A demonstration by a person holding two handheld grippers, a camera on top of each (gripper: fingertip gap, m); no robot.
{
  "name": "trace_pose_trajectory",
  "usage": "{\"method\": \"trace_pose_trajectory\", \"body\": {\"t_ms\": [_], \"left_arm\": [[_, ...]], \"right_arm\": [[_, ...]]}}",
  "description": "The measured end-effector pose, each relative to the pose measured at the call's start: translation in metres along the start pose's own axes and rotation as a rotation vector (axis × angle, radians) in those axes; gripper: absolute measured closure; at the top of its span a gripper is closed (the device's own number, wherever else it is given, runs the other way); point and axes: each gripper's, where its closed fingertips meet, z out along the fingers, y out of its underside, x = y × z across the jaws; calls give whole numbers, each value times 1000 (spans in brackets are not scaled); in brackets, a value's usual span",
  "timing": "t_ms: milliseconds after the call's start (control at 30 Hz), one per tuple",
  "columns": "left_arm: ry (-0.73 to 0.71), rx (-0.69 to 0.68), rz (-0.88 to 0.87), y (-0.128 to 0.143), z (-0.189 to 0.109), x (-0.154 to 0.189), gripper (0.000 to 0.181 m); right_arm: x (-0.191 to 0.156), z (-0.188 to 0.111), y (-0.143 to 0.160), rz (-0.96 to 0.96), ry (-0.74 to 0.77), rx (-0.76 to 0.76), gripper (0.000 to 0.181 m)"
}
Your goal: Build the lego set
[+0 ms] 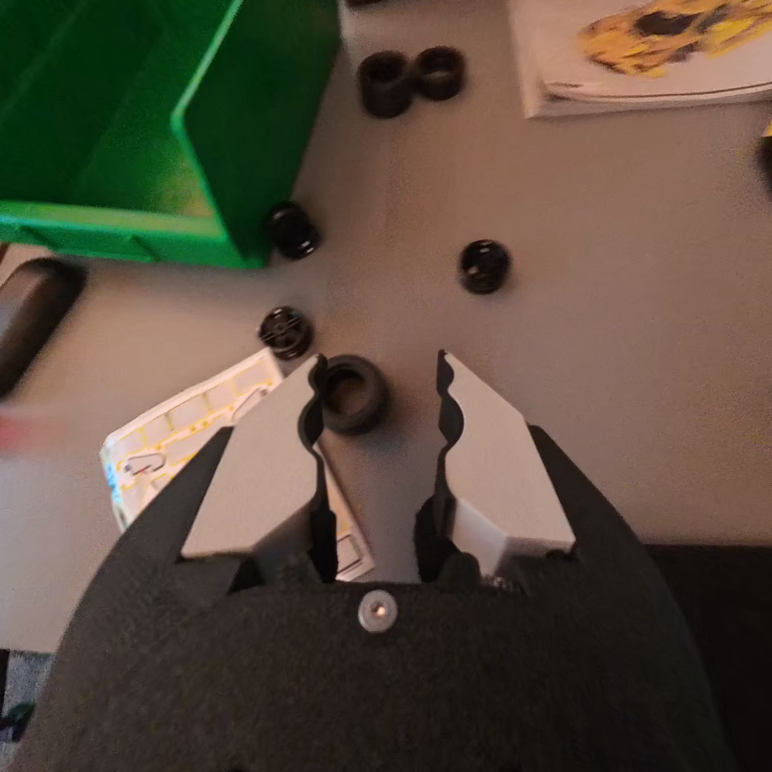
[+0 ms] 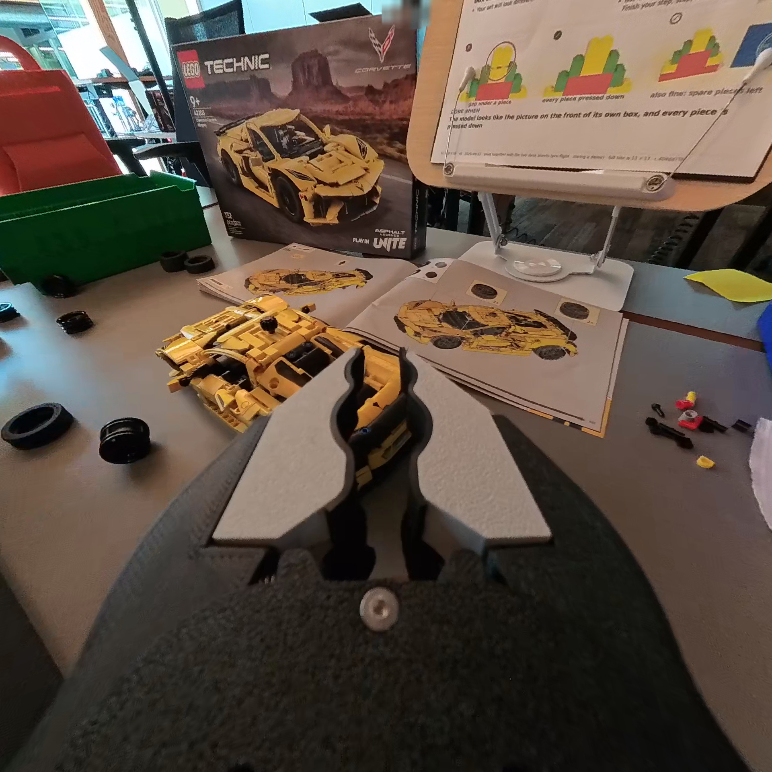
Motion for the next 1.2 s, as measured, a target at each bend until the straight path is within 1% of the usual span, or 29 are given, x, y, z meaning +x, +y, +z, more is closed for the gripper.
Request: {"method": "trace_pose_trajectory", "body": {"t_ms": [67,167,200,233,267,333,367,433,467,533,567,600,633,700,767,833,933,1000,1067,1100,1133,1200], "left_arm": [[-18,-34,-18,13,6,-15,127],[-11,-104,-18,29,18,-17,127],[-28,-117,-4,32,19,-18,130],[-50,-121,19,32,19,-20,134],[-52,-130,32,32,19,-20,134],[-15,-135,20,28,16,-12,135],[30,-114,9,21,12,-1,135],[158,-17,20,-9,-4,40,135],[255,45,49,-27,-14,74,136],[525,134,139,-52,-38,165,136],[642,157,212,-55,-50,210,136],[719,161,296,-53,-57,251,135],[761,149,373,-46,-58,286,135],[783,99,495,-29,-48,337,135],[806,43,562,-13,-39,372,135],[802,26,585,-4,-31,392,135],[723,-73,670,15,-13,396,133],[721,-8,622,6,-19,392,132],[728,62,519,-11,-30,372,132],[699,87,464,-21,-30,350,132],[635,109,410,-31,-25,320,132],[425,137,290,-49,-5,233,132]], "right_arm": [[0,1,1,-4,1,-6,165],[2,0,3,-6,10,-13,165],[3,0,3,-5,12,-13,166],[3,0,3,-3,13,-12,166],[3,0,3,-2,13,-11,166],[3,0,3,-3,13,-13,166],[3,1,3,-6,12,-14,166],[2,1,3,-10,13,-14,166],[2,1,3,-11,13,-14,166],[1,1,3,-12,9,-14,166],[1,1,3,-13,7,-15,166],[0,1,3,-14,6,-15,166],[0,1,3,-15,7,-15,166],[0,0,2,-10,4,-11,166],[0,-1,2,-5,1,-8,166],[0,-1,2,-2,-1,-8,166],[0,-1,2,7,-7,-8,166],[-1,-1,3,11,-13,-15,166],[-1,0,4,10,-16,-20,166],[-2,0,5,10,-18,-21,166],[-2,0,5,10,-19,-22,166],[-2,1,6,12,-21,-27,166]]}}
